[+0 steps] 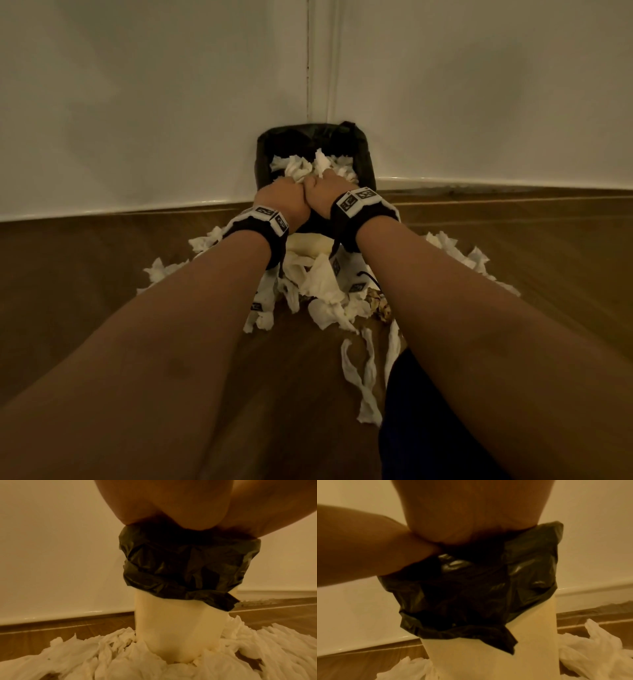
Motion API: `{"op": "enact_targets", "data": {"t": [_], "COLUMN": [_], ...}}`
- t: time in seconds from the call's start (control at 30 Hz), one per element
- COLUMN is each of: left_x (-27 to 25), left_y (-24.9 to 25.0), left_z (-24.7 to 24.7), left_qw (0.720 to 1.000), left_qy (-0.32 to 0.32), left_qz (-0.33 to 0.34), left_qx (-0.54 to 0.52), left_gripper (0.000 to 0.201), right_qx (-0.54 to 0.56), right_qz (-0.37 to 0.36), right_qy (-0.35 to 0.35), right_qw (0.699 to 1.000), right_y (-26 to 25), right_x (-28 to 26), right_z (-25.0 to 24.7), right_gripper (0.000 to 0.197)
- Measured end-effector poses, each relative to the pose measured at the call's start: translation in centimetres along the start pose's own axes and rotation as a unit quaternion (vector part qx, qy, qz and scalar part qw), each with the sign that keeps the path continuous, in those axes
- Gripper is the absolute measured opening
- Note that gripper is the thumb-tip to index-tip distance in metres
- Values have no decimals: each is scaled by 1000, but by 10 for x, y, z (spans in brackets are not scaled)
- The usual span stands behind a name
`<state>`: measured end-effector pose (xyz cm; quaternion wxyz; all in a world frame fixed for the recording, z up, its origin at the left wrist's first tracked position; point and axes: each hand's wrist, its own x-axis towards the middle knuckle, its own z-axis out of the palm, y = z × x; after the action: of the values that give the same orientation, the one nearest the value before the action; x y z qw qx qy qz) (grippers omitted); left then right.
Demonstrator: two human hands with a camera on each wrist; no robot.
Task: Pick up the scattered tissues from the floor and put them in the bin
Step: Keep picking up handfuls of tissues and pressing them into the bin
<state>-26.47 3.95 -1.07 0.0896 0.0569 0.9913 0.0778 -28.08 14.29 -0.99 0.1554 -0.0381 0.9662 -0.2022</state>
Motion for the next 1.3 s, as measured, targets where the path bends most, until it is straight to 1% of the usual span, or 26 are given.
{"op": "enact_targets", "data": {"t": [0.07,0.13,0.2,0.23,0.3,0.37,0.43,0.53,0.63,0.67,0.7,0.77,0.83,0.87,0.93,1.03,1.13,1.23,1.3], "left_x": [-1,0,2,3,4,5,2,-5,-13,-18,-24,-39,-57,-67,-86,-111,-133,-153,-164], "left_y": [1,2,3,3,2,2,4,9,13,15,16,18,23,26,34,46,57,66,70], "left_z": [0,1,1,1,0,-1,-2,-2,-2,-2,-2,0,5,8,17,34,54,79,97], "left_qw": [998,994,989,986,984,985,986,994,997,997,995,987,978,975,970,976,989,999,996], "left_qy": [3,1,-5,-8,-21,-30,-28,12,57,75,99,159,206,223,242,216,144,35,-64], "left_qz": [8,30,48,54,59,53,45,6,-23,-26,-25,-18,-16,-16,-12,1,12,21,-6], "left_qx": [54,104,142,156,168,162,156,112,42,22,8,5,13,13,7,3,-8,-21,-59], "left_gripper": [32,33,34,35,37,41,40,34,31,32,34,36,36,36,34,31,32,30,29], "right_qx": [22,28,17,30,54,83,79,74,85,91,99,96,93,86,74,75,63,67,88], "right_qz": [28,39,57,82,114,108,93,102,47,29,27,8,7,5,1,33,76,137,177], "right_qy": [-10,-40,-47,-51,-44,-49,-53,-24,-7,-4,-4,37,63,67,95,116,93,41,9], "right_qw": [999,998,997,995,991,989,991,992,995,995,995,995,994,994,993,990,991,987,980], "right_y": [0,-1,3,4,7,7,5,-3,-5,-3,-2,3,12,16,29,49,72,99,117], "right_x": [1,4,7,5,3,2,4,-6,-17,-23,-28,-37,-50,-58,-73,-100,-128,-152,-166], "right_z": [-2,-3,-3,-5,-7,-9,-8,-13,-23,-28,-34,-45,-54,-58,-67,-68,-50,-16,11], "right_gripper": [39,39,52,61,69,66,62,58,42,40,41,44,45,45,43,37,32,27,18]}}
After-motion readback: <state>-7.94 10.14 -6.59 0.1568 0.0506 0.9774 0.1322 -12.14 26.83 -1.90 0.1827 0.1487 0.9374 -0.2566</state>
